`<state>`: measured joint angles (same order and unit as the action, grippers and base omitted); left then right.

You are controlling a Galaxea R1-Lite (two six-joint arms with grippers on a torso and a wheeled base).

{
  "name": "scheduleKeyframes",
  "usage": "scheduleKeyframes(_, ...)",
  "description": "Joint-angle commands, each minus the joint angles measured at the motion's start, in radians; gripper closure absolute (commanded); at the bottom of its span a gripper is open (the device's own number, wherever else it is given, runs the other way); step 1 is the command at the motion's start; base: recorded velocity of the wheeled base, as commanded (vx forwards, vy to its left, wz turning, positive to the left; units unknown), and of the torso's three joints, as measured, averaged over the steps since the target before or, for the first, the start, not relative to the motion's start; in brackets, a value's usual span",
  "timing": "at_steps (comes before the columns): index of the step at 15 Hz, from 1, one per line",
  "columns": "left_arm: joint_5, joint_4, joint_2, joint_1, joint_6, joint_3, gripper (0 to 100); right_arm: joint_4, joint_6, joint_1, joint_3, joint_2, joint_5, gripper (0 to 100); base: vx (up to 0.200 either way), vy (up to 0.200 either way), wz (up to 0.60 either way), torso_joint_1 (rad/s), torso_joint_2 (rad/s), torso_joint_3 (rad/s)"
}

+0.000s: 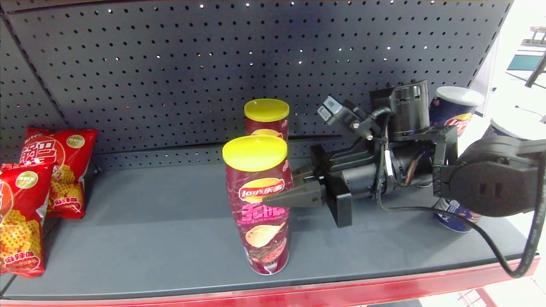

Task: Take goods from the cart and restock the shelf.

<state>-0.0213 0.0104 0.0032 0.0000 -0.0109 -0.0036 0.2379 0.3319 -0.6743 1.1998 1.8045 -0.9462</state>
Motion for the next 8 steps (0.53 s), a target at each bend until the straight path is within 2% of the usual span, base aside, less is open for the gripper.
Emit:
scheduleKeyframes(1, 0.0, 0.0, 0.0, 0.0, 0.0, 0.001, 0, 0.004, 0.001, 0.018, -0.051, -0.05, 0.0, 100, 0.0, 0.0, 0.0, 0.0, 0.0, 0.0)
scheduleKeyframes(8, 0.0, 0.0, 0.0, 0.0, 0.0, 0.001, 0, 0.077, -0.021, 0.018, -0.072, -0.034, 0.007, 100, 0.0, 0.0, 0.0, 0.0, 0.0, 0.0)
